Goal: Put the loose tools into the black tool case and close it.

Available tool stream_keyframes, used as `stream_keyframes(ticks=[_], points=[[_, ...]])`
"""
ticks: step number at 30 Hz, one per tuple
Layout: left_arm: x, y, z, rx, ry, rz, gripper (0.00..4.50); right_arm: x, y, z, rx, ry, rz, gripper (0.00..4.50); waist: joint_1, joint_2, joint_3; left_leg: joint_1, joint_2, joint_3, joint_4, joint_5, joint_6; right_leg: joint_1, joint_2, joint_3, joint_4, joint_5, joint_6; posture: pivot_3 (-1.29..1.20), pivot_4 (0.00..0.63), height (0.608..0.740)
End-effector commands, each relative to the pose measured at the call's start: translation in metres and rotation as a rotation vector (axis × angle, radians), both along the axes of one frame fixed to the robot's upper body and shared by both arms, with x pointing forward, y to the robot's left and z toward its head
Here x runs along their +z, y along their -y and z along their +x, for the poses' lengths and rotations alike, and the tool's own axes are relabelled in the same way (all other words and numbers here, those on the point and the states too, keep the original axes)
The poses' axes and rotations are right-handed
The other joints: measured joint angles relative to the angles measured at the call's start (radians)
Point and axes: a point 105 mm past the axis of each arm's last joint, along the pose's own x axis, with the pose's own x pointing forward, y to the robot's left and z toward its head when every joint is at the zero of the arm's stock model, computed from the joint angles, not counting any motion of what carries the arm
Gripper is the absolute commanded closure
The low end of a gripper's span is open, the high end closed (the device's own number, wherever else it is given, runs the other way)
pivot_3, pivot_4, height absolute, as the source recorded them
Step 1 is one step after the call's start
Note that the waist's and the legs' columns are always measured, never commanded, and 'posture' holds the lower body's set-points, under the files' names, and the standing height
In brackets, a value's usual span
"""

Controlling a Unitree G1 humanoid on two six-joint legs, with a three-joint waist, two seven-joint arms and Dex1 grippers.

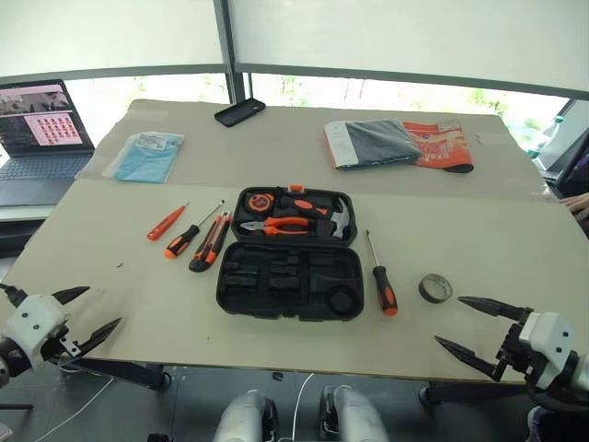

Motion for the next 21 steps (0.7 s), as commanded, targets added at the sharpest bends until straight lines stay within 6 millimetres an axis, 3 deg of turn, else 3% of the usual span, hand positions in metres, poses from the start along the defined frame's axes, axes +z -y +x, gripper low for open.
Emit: stream_keyframes(ticks=[1, 4, 8, 11, 15, 19, 21], points=[[0.019, -0.012, 0.003, 0.081, 0.043, -0.078, 0.00, 0.026, -0.021, 0.018, 0.065, 0.095, 0.055, 0.05, 0.000, 0.000, 0.000, 0.000, 0.000, 0.000, 0.000, 0.000, 0.000, 0.000, 0.000, 0.000, 0.000, 0.000, 0.000, 0.00, 0.150, 0.740], [0.024, -0.037, -0.008, 0.234, -0.042, -0.260, 0.00, 0.071, -0.068, 0.040, 0.198, 0.201, 0.222, 0.05, -0.020, -0.002, 0.002, 0.001, 0.001, 0.001, 0.001, 0.001, -0.001, 0.000, 0.000, 0.001, 0.002, 0.000, 0.000, 0.00, 0.150, 0.740], [0.024, -0.057, -0.017, 0.367, -0.117, -0.332, 0.00, 0.095, -0.088, 0.050, 0.243, 0.271, 0.280, 0.05, -0.025, -0.005, 0.004, 0.005, 0.001, -0.003, 0.000, 0.002, -0.002, 0.000, 0.000, -0.004, 0.002, 0.006, 0.010, 0.00, 0.150, 0.740], [0.024, -0.049, -0.018, 0.376, -0.195, -0.401, 0.00, 0.104, -0.099, 0.053, 0.266, 0.285, 0.324, 0.05, -0.011, -0.005, 0.004, 0.004, 0.000, -0.003, -0.001, 0.000, -0.004, -0.001, 0.001, -0.004, 0.002, 0.004, 0.007, 0.00, 0.150, 0.740], [0.044, -0.011, 0.001, 0.309, -0.326, -0.594, 0.00, 0.103, -0.115, 0.050, 0.330, 0.263, 0.348, 0.05, 0.002, -0.007, 0.004, 0.001, -0.001, -0.002, 0.001, 0.001, -0.008, -0.001, 0.001, -0.004, 0.001, 0.003, 0.004, 0.00, 0.150, 0.740], [0.061, -0.003, 0.031, 0.295, -0.289, -0.565, 0.00, 0.096, -0.112, 0.053, 0.327, 0.245, 0.342, 0.05, 0.006, -0.009, 0.004, 0.001, -0.002, -0.002, 0.002, -0.001, -0.012, 0.000, 0.000, -0.003, 0.001, 0.003, 0.004, 0.00, 0.150, 0.740], [0.073, 0.011, 0.052, 0.248, -0.279, -0.572, 0.00, 0.092, -0.110, 0.054, 0.331, 0.242, 0.331, 0.05, 0.004, -0.009, 0.005, 0.003, -0.003, 0.000, 0.001, -0.001, -0.013, 0.000, 0.001, -0.001, 0.001, 0.004, 0.005, 0.00, 0.150, 0.740]])
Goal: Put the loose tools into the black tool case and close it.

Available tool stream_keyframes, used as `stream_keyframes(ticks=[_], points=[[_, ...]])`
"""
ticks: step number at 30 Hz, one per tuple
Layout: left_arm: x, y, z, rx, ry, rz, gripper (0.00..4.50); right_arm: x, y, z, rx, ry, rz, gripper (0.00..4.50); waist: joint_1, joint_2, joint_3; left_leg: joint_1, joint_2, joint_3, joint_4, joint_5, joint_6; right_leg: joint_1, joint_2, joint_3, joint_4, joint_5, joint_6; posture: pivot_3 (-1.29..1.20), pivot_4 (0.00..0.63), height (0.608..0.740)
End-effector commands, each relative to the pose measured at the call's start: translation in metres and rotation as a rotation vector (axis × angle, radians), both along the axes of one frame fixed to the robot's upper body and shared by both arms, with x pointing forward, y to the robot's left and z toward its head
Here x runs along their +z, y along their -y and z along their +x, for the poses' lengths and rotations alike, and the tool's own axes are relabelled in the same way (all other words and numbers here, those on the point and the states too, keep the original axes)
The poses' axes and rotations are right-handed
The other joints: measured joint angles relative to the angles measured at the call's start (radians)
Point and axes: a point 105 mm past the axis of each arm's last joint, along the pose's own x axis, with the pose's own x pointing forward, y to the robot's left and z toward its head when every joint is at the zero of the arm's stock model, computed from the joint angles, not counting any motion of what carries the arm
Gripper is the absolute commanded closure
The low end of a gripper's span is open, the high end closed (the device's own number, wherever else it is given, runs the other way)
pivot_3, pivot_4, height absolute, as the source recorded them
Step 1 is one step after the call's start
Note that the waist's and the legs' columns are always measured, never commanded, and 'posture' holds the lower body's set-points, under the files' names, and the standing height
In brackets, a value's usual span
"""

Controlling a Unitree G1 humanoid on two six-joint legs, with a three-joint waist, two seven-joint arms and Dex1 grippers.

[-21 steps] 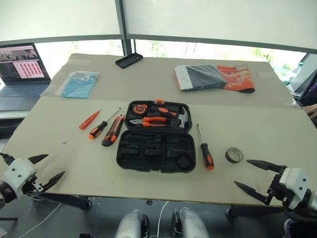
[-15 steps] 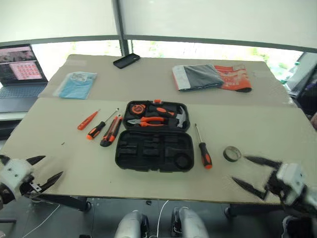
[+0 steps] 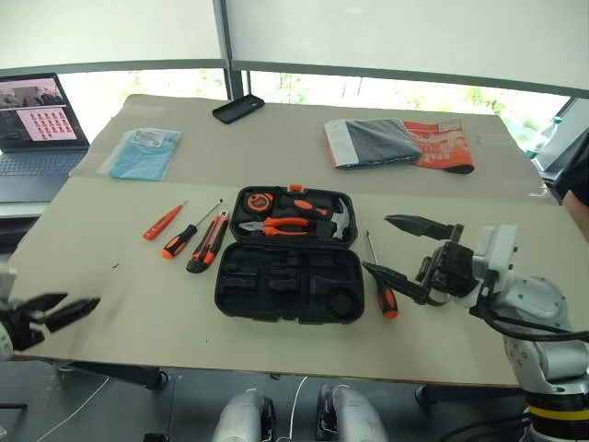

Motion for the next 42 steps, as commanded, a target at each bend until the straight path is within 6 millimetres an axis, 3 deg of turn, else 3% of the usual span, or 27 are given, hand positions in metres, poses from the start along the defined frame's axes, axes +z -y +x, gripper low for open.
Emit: stream_keyframes(ticks=[1, 5, 9, 10, 14, 21, 30, 33, 37, 41, 42], points=[[0.016, 0.020, 0.032, -0.050, 0.016, 0.026, 0.00, 0.002, 0.004, 0.000, 0.009, 0.029, 0.001, 0.05, -0.001, 0.000, 0.000, 0.001, 0.000, 0.000, 0.000, 0.001, -0.001, 0.001, 0.001, 0.000, 0.001, 0.000, 0.000, 0.00, 0.150, 0.740], [0.011, 0.041, 0.071, -0.088, -0.007, 0.125, 0.00, -0.006, -0.002, -0.004, 0.025, 0.018, 0.016, 0.05, -0.005, -0.001, 0.000, 0.002, -0.001, 0.001, 0.000, 0.003, -0.005, 0.000, 0.006, 0.000, 0.005, 0.000, 0.000, 0.00, 0.150, 0.740], [0.005, 0.053, 0.094, -0.124, -0.017, 0.178, 0.00, -0.013, -0.007, -0.009, 0.039, 0.016, 0.011, 0.05, -0.017, -0.001, 0.000, 0.005, -0.001, 0.003, 0.000, 0.005, -0.006, -0.001, 0.009, 0.002, 0.011, -0.001, -0.002, 0.00, 0.150, 0.740], [0.004, 0.055, 0.100, -0.129, -0.017, 0.189, 0.53, -0.013, -0.006, -0.009, 0.034, 0.016, 0.013, 0.00, -0.021, -0.002, 0.001, 0.005, 0.000, 0.004, 0.000, 0.005, -0.006, -0.001, 0.009, 0.003, 0.012, -0.001, -0.002, 0.00, 0.150, 0.740], [0.002, 0.061, 0.111, -0.158, -0.025, 0.226, 1.68, -0.015, -0.002, -0.012, 0.012, 0.013, 0.008, 0.00, -0.023, -0.002, 0.001, 0.005, 0.001, 0.003, 0.002, 0.009, -0.002, -0.002, 0.011, 0.003, 0.013, -0.001, -0.002, 0.00, 0.150, 0.740], [-0.008, 0.072, 0.124, -0.196, -0.040, 0.250, 1.68, -0.018, -0.001, -0.015, -0.006, 0.008, 0.006, 0.00, -0.014, -0.002, 0.001, 0.004, 0.001, 0.002, 0.004, 0.009, 0.000, -0.002, 0.009, 0.003, 0.015, -0.001, -0.002, 0.00, 0.150, 0.740], [-0.045, 0.075, 0.133, -0.174, -0.120, 0.263, 1.68, -0.016, -0.004, -0.012, -0.002, 0.015, 0.006, 0.00, -0.006, -0.002, 0.001, 0.001, 0.001, 0.001, 0.014, 0.006, 0.009, -0.001, 0.006, 0.003, 0.017, -0.001, -0.002, 0.00, 0.150, 0.740], [-0.039, 0.075, 0.137, -0.174, -0.057, 0.263, 2.38, -0.014, -0.003, -0.011, -0.005, 0.022, 0.003, 0.00, -0.006, -0.002, 0.001, 0.001, 0.001, 0.001, 0.014, 0.006, 0.009, -0.001, 0.006, 0.003, 0.017, -0.001, -0.002, 0.00, 0.150, 0.740], [-0.015, 0.077, 0.142, -0.191, 0.067, 0.186, 3.63, -0.008, -0.004, -0.011, 0.018, 0.044, 0.001, 0.00, -0.007, -0.003, 0.001, 0.000, 0.002, 0.000, 0.015, 0.006, 0.009, -0.001, 0.004, 0.002, 0.017, -0.001, -0.002, 0.00, 0.150, 0.740], [0.026, 0.076, 0.144, -0.197, 0.247, 0.130, 3.62, 0.009, -0.009, -0.014, 0.068, 0.097, 0.000, 0.00, -0.009, -0.003, 0.001, -0.001, 0.002, 0.000, 0.015, 0.006, 0.010, -0.002, 0.005, 0.002, 0.017, -0.001, -0.002, 0.00, 0.150, 0.740], [0.043, 0.083, 0.141, -0.242, 0.339, 0.124, 3.62, 0.013, -0.009, -0.013, 0.070, 0.105, 0.001, 0.00, -0.010, -0.003, 0.002, -0.001, 0.002, 0.000, 0.016, 0.006, 0.010, -0.002, 0.005, 0.002, 0.017, -0.001, -0.002, 0.00, 0.150, 0.740]])
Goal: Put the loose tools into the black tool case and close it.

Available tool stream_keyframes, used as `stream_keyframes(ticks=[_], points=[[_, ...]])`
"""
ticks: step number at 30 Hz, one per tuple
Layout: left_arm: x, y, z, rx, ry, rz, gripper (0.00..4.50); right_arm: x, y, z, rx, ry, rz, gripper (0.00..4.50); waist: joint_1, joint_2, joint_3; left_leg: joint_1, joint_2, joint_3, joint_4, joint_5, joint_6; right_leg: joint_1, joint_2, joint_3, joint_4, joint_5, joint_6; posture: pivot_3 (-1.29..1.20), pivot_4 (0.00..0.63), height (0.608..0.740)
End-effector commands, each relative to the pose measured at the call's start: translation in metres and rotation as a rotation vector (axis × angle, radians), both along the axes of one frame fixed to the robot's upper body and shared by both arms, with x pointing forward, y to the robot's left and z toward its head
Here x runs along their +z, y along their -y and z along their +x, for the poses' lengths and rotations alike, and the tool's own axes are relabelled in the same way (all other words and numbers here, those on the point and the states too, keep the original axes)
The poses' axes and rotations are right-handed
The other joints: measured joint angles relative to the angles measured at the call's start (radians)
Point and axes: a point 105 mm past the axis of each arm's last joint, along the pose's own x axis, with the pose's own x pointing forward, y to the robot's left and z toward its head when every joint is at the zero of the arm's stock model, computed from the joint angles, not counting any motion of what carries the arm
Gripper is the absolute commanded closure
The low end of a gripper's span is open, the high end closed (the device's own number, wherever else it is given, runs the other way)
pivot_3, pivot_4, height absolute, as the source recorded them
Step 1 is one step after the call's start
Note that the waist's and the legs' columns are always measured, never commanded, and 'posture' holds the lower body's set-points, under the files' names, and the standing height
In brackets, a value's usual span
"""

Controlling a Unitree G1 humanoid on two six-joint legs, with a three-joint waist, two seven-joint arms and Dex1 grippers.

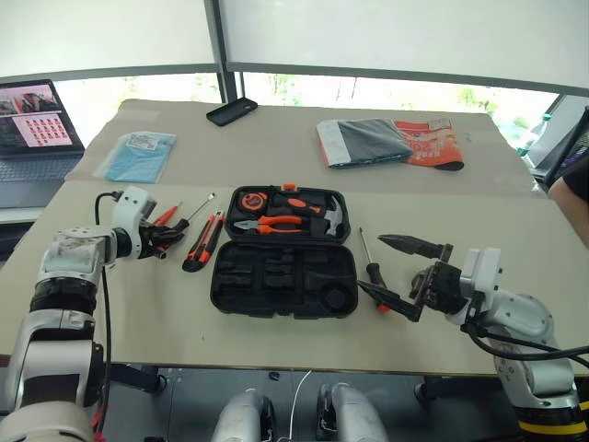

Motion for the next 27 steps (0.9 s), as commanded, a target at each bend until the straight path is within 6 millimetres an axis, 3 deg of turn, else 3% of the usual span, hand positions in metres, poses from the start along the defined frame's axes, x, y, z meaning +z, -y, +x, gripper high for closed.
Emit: stream_keyframes(ticks=[1, 4, 6, 11, 15, 17, 23, 27], points=[[0.074, 0.015, -0.002, -0.132, 0.308, -0.053, 3.62, 0.030, -0.002, -0.005, 0.030, 0.094, 0.015, 0.00, -0.001, -0.001, 0.000, -0.001, 0.000, 0.000, 0.001, 0.000, 0.000, 0.000, 0.000, 0.000, 0.000, 0.000, 0.000, 0.00, 0.150, 0.740], [0.085, 0.045, -0.011, -0.304, 0.342, -0.034, 3.62, 0.030, 0.007, -0.002, 0.021, 0.095, -0.068, 0.00, 0.004, -0.002, 0.001, -0.002, 0.000, -0.001, 0.003, -0.001, 0.002, 0.001, -0.001, -0.001, 0.000, 0.000, 0.000, 0.00, 0.150, 0.740], [0.087, 0.076, -0.019, -0.462, 0.366, 0.015, 3.62, 0.036, 0.014, 0.001, 0.011, 0.092, -0.070, 0.00, 0.008, -0.001, 0.001, -0.002, -0.001, 0.000, 0.004, -0.002, 0.003, 0.001, -0.001, -0.001, 0.000, 0.000, 0.000, 0.00, 0.150, 0.740], [0.060, 0.130, -0.038, -0.786, 0.331, 0.201, 3.62, 0.039, 0.019, 0.002, 0.022, 0.060, -0.087, 0.00, 0.006, -0.001, 0.001, -0.004, -0.002, 0.000, 0.007, -0.003, 0.005, 0.001, -0.001, -0.001, -0.001, 0.002, 0.003, 0.00, 0.150, 0.740], [0.018, 0.133, -0.038, -0.890, 0.259, 0.462, 3.62, 0.035, 0.025, 0.004, 0.007, 0.014, -0.115, 0.00, 0.001, -0.001, 0.001, -0.004, -0.001, 0.000, 0.007, -0.003, 0.005, 0.001, 0.000, 0.000, -0.001, 0.002, 0.003, 0.00, 0.150, 0.740], [0.006, 0.135, -0.035, -0.892, 0.228, 0.496, 3.62, 0.030, 0.027, 0.003, 0.009, -0.009, -0.145, 0.00, -0.001, -0.001, 0.001, -0.004, -0.001, 0.000, 0.007, -0.003, 0.006, 0.000, 0.001, 0.000, -0.001, 0.002, 0.002, 0.00, 0.150, 0.740], [-0.014, 0.146, -0.030, -0.915, 0.188, 0.552, 3.62, 0.024, 0.025, -0.001, -0.004, -0.033, -0.152, 0.00, 0.004, -0.001, 0.001, -0.005, -0.001, -0.001, 0.007, -0.004, 0.008, 0.000, 0.000, -0.001, -0.001, 0.002, 0.003, 0.00, 0.150, 0.740], [-0.014, 0.152, -0.029, -0.924, 0.209, 0.561, 3.62, 0.023, 0.022, -0.002, -0.005, -0.033, -0.144, 0.00, 0.004, -0.001, 0.001, -0.007, -0.001, -0.001, 0.012, -0.006, 0.011, 0.000, -0.001, -0.001, -0.001, 0.002, 0.003, 0.00, 0.150, 0.740]])
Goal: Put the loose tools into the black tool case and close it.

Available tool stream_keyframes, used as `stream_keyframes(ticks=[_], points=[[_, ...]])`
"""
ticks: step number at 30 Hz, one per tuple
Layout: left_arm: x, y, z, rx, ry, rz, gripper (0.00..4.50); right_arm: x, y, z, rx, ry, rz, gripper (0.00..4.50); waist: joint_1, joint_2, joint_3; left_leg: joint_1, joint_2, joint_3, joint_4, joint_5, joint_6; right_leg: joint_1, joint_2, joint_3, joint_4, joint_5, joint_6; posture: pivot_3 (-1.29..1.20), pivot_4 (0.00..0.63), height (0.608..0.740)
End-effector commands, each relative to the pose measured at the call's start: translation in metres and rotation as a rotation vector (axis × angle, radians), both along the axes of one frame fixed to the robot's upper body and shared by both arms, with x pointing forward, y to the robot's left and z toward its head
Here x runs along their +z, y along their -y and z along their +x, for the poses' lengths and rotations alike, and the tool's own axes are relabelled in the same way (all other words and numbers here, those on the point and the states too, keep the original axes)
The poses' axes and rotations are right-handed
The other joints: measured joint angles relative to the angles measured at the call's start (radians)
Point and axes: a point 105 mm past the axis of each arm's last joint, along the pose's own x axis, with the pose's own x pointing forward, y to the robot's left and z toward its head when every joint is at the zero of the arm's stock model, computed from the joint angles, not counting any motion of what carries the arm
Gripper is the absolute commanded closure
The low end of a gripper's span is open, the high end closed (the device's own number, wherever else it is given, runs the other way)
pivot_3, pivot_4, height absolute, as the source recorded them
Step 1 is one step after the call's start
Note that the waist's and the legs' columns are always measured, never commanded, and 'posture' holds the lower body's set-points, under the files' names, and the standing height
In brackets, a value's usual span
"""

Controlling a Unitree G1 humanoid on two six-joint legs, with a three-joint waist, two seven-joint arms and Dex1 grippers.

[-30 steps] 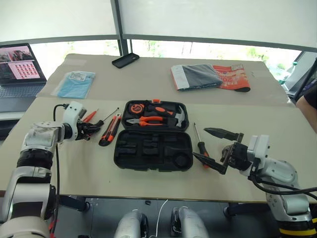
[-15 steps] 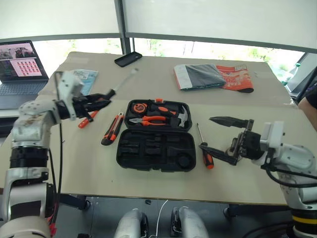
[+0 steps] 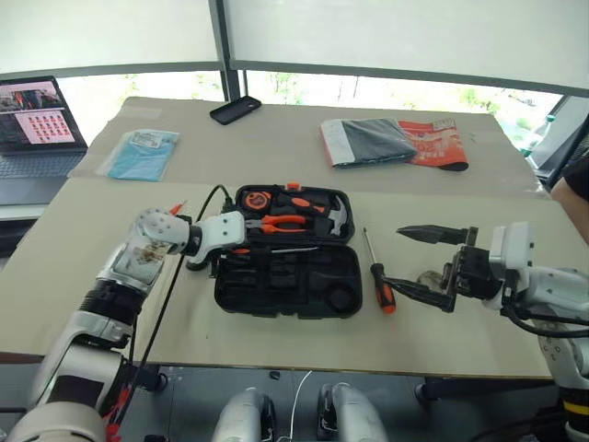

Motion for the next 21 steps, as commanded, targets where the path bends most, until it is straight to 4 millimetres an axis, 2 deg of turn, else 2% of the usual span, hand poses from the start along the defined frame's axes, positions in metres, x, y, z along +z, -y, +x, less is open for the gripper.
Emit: stream_keyframes(ticks=[1, 10, 12, 14, 15, 18, 21], points=[[0.002, 0.006, 0.002, -0.022, 0.032, 0.019, 3.62, 0.008, -0.004, -0.004, -0.001, 0.037, 0.008, 0.00, 0.000, 0.000, 0.000, 0.000, 0.000, 0.000, 0.001, 0.000, 0.000, 0.000, 0.000, 0.000, 0.000, 0.000, 0.001, 0.00, 0.150, 0.740], [0.001, 0.018, 0.008, -0.069, 0.086, 0.074, 3.62, 0.005, -0.010, -0.005, 0.001, 0.028, 0.025, 0.00, 0.011, 0.000, 0.000, -0.001, -0.001, 0.000, 0.003, -0.001, 0.002, 0.000, -0.002, 0.000, 0.000, 0.001, 0.002, 0.00, 0.150, 0.740], [0.002, 0.024, 0.004, -0.096, 0.058, 0.049, 3.62, 0.004, -0.012, -0.006, 0.001, 0.025, 0.029, 0.00, 0.014, 0.000, 0.000, -0.001, -0.001, 0.000, 0.004, -0.002, 0.003, 0.001, -0.002, 0.000, 0.000, 0.001, 0.002, 0.00, 0.150, 0.740], [0.009, 0.033, 0.001, -0.126, 0.068, -0.008, 2.61, 0.003, -0.013, -0.006, 0.000, 0.021, 0.033, 0.00, 0.016, 0.000, 0.000, -0.002, -0.001, 0.000, 0.004, -0.004, 0.006, 0.001, -0.002, 0.000, -0.001, 0.002, 0.003, 0.00, 0.150, 0.740], [0.012, 0.035, 0.001, -0.126, 0.081, -0.028, 2.46, 0.003, -0.014, -0.006, 0.000, 0.020, 0.033, 0.00, 0.019, 0.000, 0.000, -0.002, -0.001, 0.000, 0.004, -0.003, 0.006, 0.001, -0.002, 0.000, -0.001, 0.002, 0.003, 0.00, 0.150, 0.740], [0.032, 0.038, 0.010, -0.070, 0.152, -0.173, 1.53, 0.001, -0.015, -0.008, -0.003, 0.006, 0.042, 0.00, 0.025, 0.001, 0.000, -0.003, -0.001, 0.000, 0.005, -0.003, 0.006, 0.000, -0.003, -0.001, -0.001, 0.002, 0.003, 0.00, 0.150, 0.740], [0.040, 0.034, 0.005, -0.040, 0.092, -0.288, 1.53, 0.000, -0.015, -0.009, -0.006, 0.000, 0.043, 0.00, 0.019, 0.001, 0.000, -0.006, -0.001, -0.001, 0.007, -0.003, 0.006, -0.001, -0.002, -0.001, -0.002, 0.003, 0.005, 0.00, 0.150, 0.740]])
